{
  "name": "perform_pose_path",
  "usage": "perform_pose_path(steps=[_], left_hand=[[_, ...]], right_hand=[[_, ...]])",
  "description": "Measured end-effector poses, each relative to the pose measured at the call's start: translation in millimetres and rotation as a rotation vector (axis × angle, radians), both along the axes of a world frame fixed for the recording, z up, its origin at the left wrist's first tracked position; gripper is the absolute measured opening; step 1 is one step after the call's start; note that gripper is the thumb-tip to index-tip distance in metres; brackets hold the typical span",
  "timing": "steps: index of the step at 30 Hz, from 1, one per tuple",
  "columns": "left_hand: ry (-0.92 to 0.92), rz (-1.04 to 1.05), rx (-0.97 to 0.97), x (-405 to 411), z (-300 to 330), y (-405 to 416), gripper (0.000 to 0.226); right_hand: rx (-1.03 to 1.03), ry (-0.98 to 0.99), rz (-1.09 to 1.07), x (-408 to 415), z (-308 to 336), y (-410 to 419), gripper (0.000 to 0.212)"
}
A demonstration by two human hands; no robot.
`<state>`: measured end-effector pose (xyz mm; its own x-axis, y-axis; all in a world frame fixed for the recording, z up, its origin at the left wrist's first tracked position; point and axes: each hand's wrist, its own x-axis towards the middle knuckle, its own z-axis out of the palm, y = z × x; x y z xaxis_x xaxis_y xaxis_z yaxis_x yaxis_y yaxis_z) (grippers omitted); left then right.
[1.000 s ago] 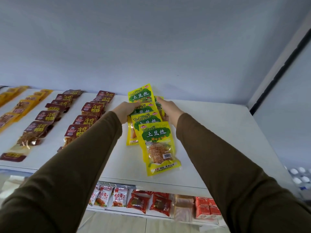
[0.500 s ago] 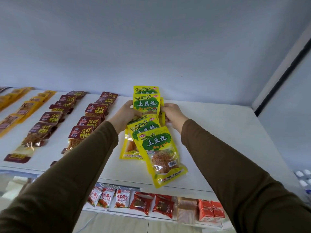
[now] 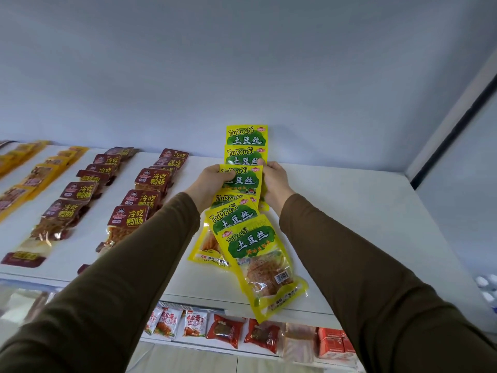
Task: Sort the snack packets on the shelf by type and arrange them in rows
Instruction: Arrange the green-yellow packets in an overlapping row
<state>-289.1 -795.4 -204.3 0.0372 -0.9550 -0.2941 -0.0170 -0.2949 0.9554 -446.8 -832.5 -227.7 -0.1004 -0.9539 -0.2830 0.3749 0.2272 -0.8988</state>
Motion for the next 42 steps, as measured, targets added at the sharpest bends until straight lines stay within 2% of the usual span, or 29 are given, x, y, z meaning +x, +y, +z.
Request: perform_pose_path(steps=[2, 5, 7, 11, 14, 18, 20, 22, 23, 26, 27, 30, 36, 40, 42], left_hand=[[-0.027, 0.04, -0.024, -2.4, -1.1, -4.6, 0.021], [-0.071, 0.116, -0.045, -2.9, -3.7, -9.4, 0.025], [-0.079, 0.152, -0.05, -1.8, -6.6, -12.0, 0.022], [-0.13, 0.179, -0.049, 1.5, -11.6, -16.5, 0.014], [-0.206, 0.17, -0.077, 1.0, -11.8, -16.8, 0.018], [-0.23, 0.169, -0.103, 0.7, -11.2, -16.0, 0.032], [-0.209, 0.15, -0.1, 1.5, -11.0, -15.4, 0.042], [-0.191, 0.111, -0.094, 4.6, -11.1, -15.9, 0.043], [-0.199, 0.091, -0.091, 6.9, -10.8, -16.3, 0.042], [-0.254, 0.052, -0.099, 11.7, -12.6, -18.7, 0.048], [-0.267, 0.053, -0.108, 12.3, -13.9, -18.9, 0.049], [-0.322, 0.087, -0.131, 12.5, -18.1, -21.4, 0.049], [-0.56, 0.094, -0.135, 14.5, -22.2, -31.2, 0.051], [-0.556, 0.079, -0.109, 18.9, -24.4, -36.3, 0.052], [-0.595, 0.071, -0.128, 21.3, -25.7, -37.8, 0.054]], right_hand=[[0.005, 0.011, 0.019, 0.0, -0.7, -1.9, 0.024], [-0.046, 0.269, 0.035, -0.1, -2.9, -6.5, 0.032], [-0.098, 0.345, 0.051, -2.0, -5.2, -6.9, 0.033], [-0.119, 0.28, 0.15, -6.0, -12.5, -7.6, 0.011], [-0.064, 0.194, 0.095, -1.8, -14.2, -7.9, 0.002], [0.029, 0.035, 0.088, 10.5, -6.6, -8.9, 0.01], [0.059, 0.02, 0.083, 14.5, -5.1, -10.1, 0.012], [0.066, 0.028, 0.048, 17.6, -3.3, -11.5, 0.011], [0.078, 0.024, 0.024, 18.3, -2.8, -12.8, 0.015], [0.123, -0.015, 0.036, 17.5, -2.0, -15.4, 0.052], [0.09, 0.036, 0.068, 17.7, -3.3, -15.2, 0.049], [-0.057, 0.272, 0.121, 18.6, -11.7, -14.2, 0.007], [-0.064, 0.435, 0.048, 17.1, -9.8, -20.7, 0.031], [-0.099, 0.578, 0.019, 15.6, -8.0, -23.9, 0.028], [-0.111, 0.633, 0.02, 14.2, -5.9, -25.0, 0.035]])
